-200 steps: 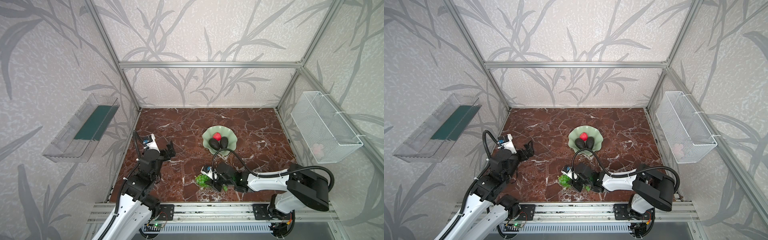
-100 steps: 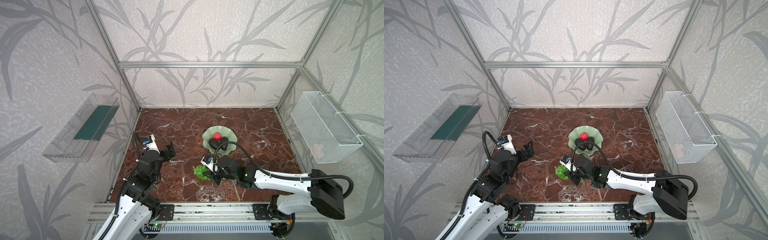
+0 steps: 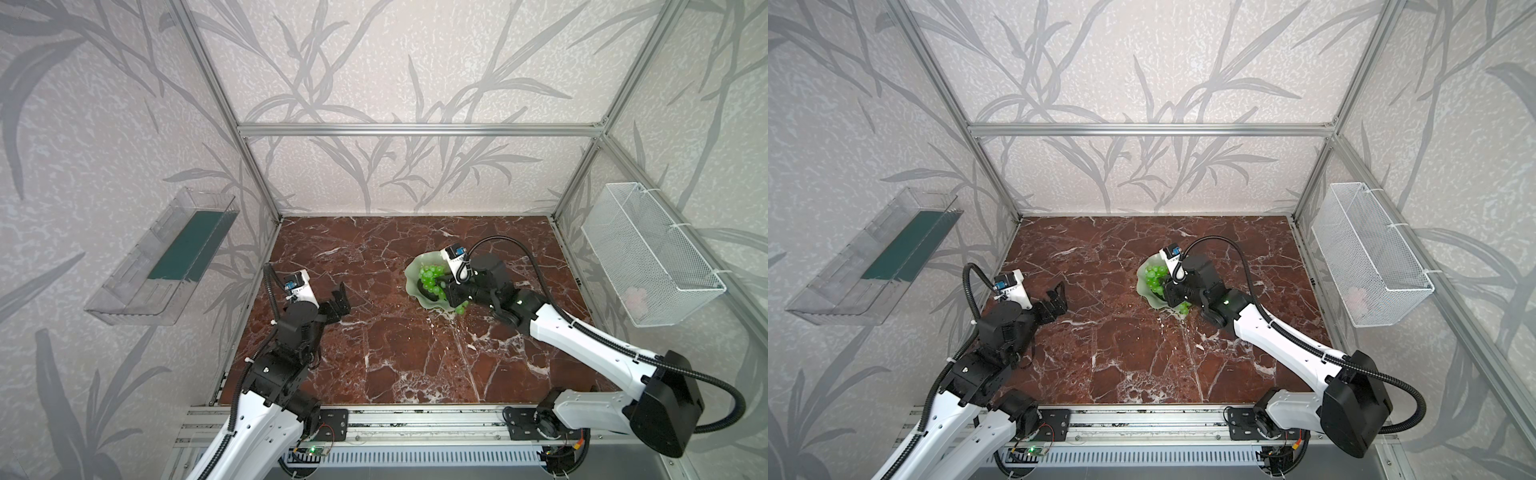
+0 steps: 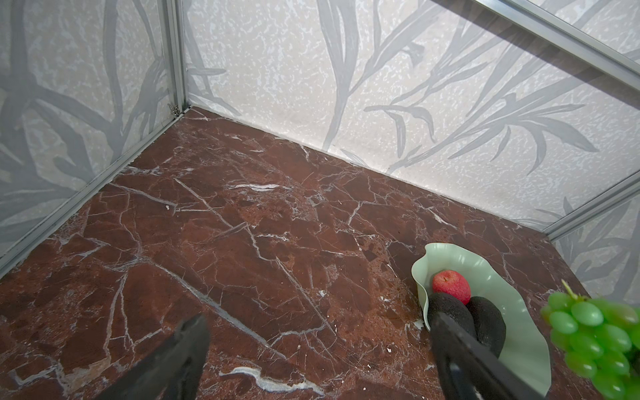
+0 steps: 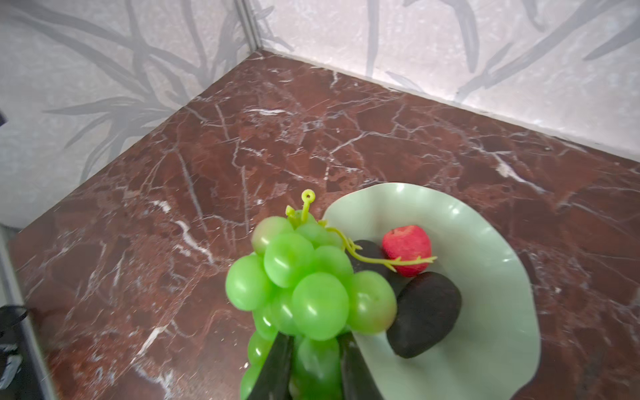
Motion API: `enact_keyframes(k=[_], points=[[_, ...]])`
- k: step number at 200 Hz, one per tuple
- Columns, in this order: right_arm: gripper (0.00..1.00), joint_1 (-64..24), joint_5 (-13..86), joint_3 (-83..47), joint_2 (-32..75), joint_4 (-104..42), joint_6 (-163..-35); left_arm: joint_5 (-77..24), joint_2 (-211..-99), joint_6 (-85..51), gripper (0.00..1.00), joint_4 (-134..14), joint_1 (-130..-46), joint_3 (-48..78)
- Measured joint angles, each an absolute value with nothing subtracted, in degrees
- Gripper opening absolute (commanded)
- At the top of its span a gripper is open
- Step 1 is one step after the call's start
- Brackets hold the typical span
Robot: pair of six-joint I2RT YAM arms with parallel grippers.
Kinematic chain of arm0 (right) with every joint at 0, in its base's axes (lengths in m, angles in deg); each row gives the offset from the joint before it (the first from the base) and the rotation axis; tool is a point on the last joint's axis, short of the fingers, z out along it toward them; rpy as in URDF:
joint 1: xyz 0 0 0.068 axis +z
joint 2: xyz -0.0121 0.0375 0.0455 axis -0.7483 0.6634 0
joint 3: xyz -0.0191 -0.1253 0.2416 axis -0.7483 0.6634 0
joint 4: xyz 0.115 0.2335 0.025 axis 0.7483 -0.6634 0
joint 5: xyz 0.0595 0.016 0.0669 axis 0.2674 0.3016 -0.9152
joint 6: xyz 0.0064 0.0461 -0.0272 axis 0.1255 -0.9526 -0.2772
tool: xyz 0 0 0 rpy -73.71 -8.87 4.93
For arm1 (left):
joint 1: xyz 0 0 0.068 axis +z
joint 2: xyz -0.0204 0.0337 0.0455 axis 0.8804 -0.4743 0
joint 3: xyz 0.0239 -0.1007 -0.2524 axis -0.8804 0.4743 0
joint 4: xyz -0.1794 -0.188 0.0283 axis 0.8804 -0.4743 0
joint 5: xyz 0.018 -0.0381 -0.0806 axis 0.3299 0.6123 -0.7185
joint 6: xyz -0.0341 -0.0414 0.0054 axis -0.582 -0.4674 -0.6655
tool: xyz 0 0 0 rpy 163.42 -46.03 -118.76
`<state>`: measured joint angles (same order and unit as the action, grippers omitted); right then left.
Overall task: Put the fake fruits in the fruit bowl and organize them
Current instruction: 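Carry the grapes with the right gripper into the bowl and release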
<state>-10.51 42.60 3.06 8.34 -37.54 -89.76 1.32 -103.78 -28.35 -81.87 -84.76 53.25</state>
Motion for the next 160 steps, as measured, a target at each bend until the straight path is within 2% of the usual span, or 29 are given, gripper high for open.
enact_keyframes(k=[107,125,142,160], points=[[0.21,-21.87,41.28,-5.09,30.48,-33.34,-88.41,1.71,-103.56,-28.25,0.99,-81.78,-84.60,53.25],[0.30,-22.70,40.83,-5.29,34.09,-31.94,-88.54,1.91,-103.60,-28.14,0.99,-81.78,-84.50,53.25],[0.47,-23.27,40.17,-5.82,36.36,-30.39,-89.09,2.23,-103.60,-28.07,0.99,-81.78,-84.50,53.25],[0.57,-23.62,39.95,-5.86,36.69,-29.21,-89.17,2.67,-103.58,-27.90,0.99,-81.81,-84.50,53.25]])
